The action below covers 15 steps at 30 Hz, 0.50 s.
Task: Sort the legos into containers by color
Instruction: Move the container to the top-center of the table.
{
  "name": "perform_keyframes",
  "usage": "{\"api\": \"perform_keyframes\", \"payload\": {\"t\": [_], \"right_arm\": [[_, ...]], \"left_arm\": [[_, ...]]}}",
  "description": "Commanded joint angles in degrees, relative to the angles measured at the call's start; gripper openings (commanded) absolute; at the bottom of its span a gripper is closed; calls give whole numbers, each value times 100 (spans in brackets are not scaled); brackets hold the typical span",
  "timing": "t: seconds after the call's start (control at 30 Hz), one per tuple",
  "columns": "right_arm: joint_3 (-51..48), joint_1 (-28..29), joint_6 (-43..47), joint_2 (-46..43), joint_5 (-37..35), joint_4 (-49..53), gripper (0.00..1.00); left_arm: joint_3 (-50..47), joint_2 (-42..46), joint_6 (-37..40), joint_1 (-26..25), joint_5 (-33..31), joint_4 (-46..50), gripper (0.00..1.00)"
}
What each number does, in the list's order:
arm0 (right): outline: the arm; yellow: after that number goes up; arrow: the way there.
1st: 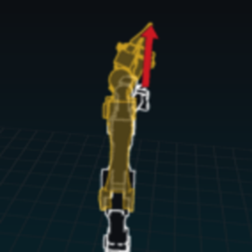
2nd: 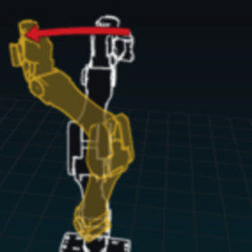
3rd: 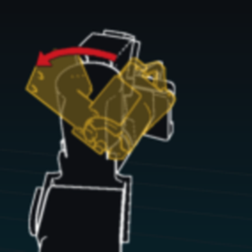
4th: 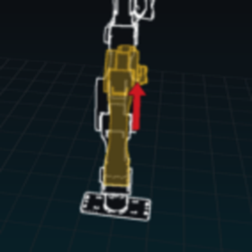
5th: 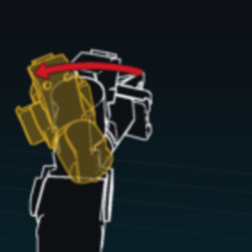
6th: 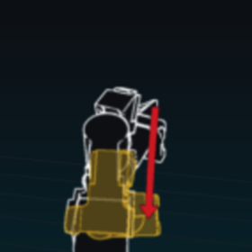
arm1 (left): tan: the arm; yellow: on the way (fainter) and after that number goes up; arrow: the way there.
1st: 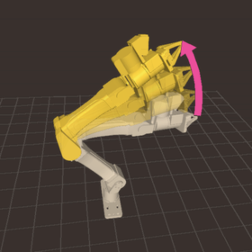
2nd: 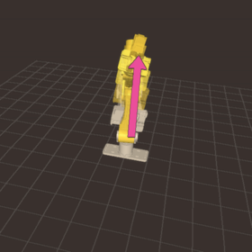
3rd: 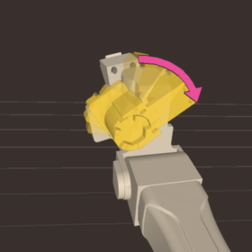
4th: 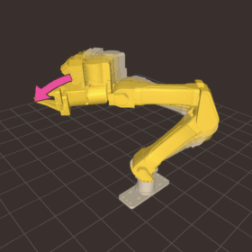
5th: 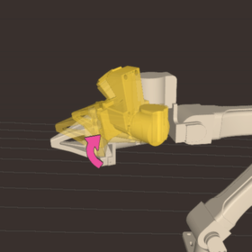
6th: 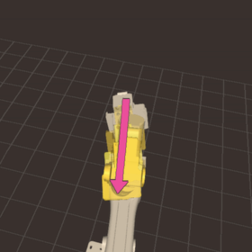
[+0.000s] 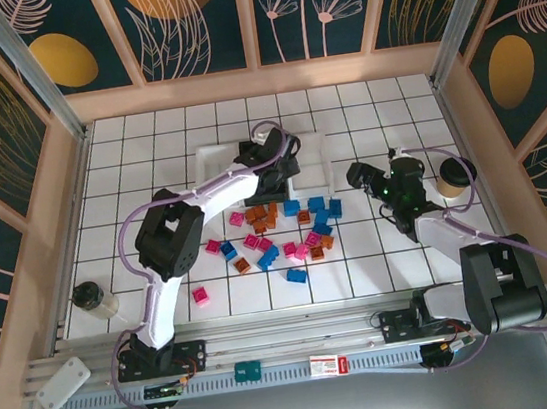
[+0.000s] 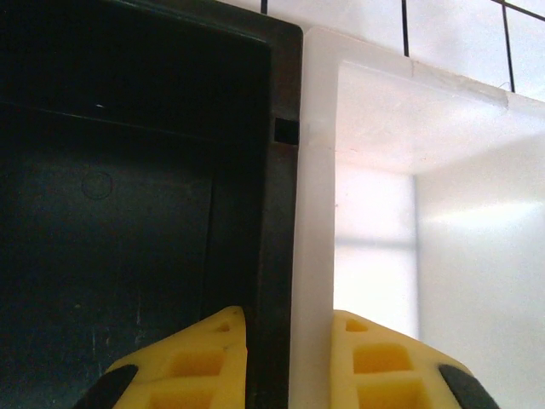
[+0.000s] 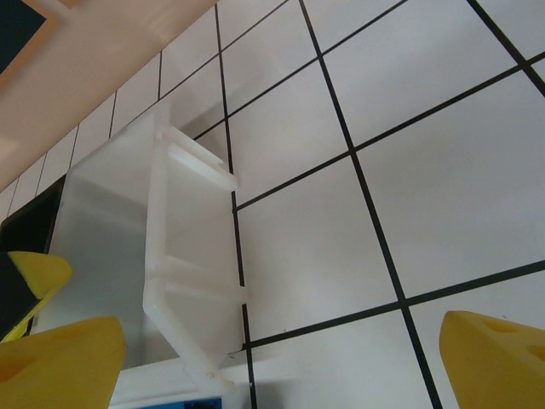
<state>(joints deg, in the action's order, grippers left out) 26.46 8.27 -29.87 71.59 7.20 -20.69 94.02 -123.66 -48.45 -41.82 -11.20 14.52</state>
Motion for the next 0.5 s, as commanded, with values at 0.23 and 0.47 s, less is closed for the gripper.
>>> {"api": "perform_keyframes", "payload": {"t": [0.23, 0.47], "right_arm": [[174, 383, 363, -147, 392, 347, 93], [-1, 1105, 389, -385, 52, 867, 93]], "left_arm": [[-589, 1034, 63, -78, -58, -227, 51], [-2066, 3001, 655, -98, -91, -1206, 82]]}}
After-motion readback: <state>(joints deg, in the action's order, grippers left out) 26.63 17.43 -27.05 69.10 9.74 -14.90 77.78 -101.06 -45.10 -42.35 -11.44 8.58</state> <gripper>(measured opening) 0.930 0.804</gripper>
